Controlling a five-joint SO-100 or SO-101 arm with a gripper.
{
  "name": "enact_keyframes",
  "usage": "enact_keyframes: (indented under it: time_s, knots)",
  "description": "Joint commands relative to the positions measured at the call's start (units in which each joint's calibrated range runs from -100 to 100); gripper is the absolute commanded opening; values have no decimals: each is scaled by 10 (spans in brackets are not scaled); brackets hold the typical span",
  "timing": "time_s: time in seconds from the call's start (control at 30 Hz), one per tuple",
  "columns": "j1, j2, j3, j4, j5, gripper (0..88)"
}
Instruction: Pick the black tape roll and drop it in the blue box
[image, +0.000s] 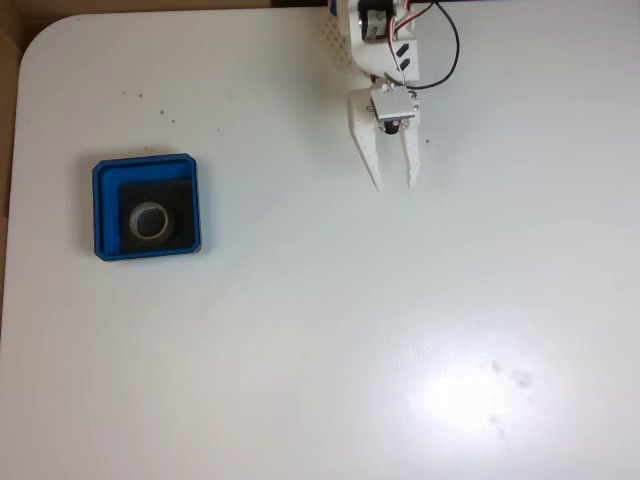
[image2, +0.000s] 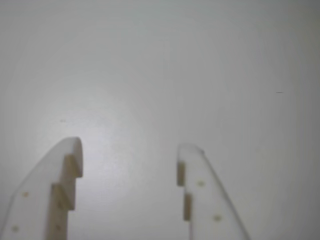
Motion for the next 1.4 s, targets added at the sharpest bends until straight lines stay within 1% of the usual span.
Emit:
enact_keyframes:
  time_s: [0.0, 0.27, 0.37, 0.6, 0.97, 1.13, 1.37]
  knots:
    - [0, -8, 8, -7, 0, 157]
    - [2, -9, 8, -7, -2, 47]
    - [2, -13, 9, -7, -4, 42]
    - [5, -83, 8, -6, 0, 42]
    - [13, -83, 6, -6, 4, 37]
    - [17, -83, 8, -6, 33, 35]
    - [17, -84, 9, -6, 28, 22]
